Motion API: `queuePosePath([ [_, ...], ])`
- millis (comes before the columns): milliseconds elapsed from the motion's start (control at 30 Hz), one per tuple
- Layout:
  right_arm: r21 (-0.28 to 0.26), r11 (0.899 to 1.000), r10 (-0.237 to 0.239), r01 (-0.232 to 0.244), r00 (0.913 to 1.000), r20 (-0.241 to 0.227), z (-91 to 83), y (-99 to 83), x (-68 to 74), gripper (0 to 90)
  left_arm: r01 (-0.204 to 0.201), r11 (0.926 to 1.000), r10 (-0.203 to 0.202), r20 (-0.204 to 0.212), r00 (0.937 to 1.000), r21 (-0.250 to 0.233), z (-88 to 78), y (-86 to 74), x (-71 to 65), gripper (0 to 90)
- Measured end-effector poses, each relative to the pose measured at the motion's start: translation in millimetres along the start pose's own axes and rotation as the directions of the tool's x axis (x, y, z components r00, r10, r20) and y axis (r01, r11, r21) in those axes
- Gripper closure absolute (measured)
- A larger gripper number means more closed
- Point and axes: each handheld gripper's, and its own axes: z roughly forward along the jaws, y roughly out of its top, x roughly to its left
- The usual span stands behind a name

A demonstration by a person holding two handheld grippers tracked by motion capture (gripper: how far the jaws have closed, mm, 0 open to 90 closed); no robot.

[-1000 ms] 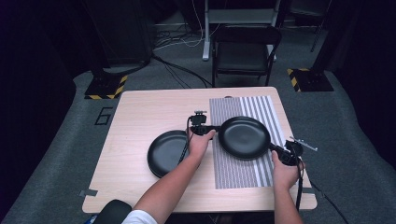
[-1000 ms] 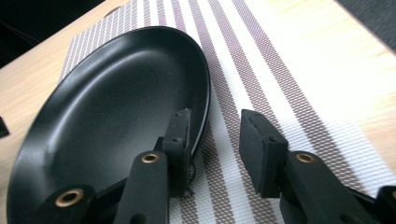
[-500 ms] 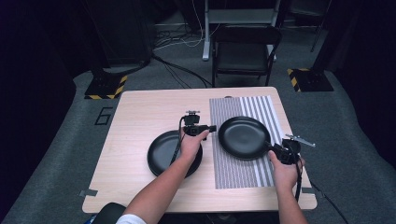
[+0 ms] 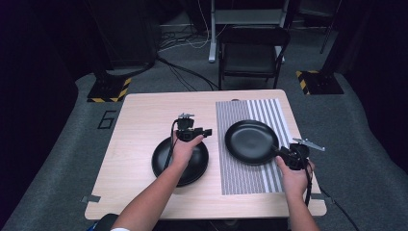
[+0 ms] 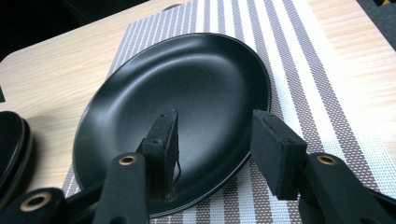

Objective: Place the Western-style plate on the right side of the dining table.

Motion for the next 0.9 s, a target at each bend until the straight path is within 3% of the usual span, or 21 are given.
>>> queuePosePath([
  [133, 0.000, 1.000, -0.003, 0.003, 0.9998, -0.021, -3.7, 0.5, 2.7, 51.5, -0.033, 0.9994, 0.033, -0.030, 0.9990, -0.002, -11.3, -1.5, 5.2, 47.3],
  [567, 0.000, 0.999, -0.032, 0.032, 0.9970, -0.071, -20.6, -1.7, 3.8, 51.2, -0.082, 0.9966, 0.083, -0.054, 0.9951, 0.006, -49.9, -12.6, 27.0, 47.3],
  [733, 0.006, 0.999, -0.048, 0.048, 0.9962, -0.073, -25.2, -4.0, 2.9, 50.9, -0.074, 0.9973, 0.073, -0.059, 0.9956, -0.004, -73.7, -17.1, 42.4, 47.2],
  [900, 0.009, 0.997, -0.071, 0.072, 0.9950, -0.069, -28.8, -7.7, 0.5, 50.7, -0.063, 0.9977, 0.060, -0.092, 0.9939, -0.027, -97.7, -26.2, 59.7, 47.2],
])
